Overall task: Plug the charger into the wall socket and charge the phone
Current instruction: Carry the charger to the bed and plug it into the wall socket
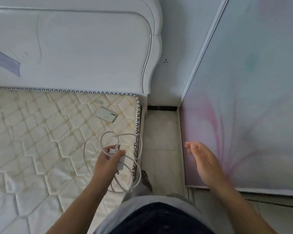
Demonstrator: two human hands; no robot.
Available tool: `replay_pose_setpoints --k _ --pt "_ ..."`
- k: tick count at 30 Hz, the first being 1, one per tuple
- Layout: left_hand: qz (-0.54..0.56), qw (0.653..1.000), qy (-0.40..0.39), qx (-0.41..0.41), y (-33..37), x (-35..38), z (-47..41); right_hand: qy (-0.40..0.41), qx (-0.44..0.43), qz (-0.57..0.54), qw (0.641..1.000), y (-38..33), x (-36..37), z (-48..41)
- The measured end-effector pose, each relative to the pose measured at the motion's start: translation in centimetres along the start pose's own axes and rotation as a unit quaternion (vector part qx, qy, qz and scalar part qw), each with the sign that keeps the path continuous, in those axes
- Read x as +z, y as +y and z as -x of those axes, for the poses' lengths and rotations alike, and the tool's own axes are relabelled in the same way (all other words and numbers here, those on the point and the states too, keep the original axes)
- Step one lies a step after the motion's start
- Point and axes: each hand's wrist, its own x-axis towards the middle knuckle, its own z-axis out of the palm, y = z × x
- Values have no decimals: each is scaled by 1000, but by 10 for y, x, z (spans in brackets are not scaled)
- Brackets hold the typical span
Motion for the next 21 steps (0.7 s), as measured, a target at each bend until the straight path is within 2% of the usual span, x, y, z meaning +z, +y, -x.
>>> replay_pose_setpoints --k 3,9,21 --pt "-24 999 -28 18 44 11 -53 10 -11 -4 1000 -23 -5 -58" --pt "-40 996 -73 -10 96 48 -135 -18 22 7 1000 -38 -4 -143" --pt "-96 991 -88 -30 167 139 -296 -72 3 77 994 -65 -1 -361"
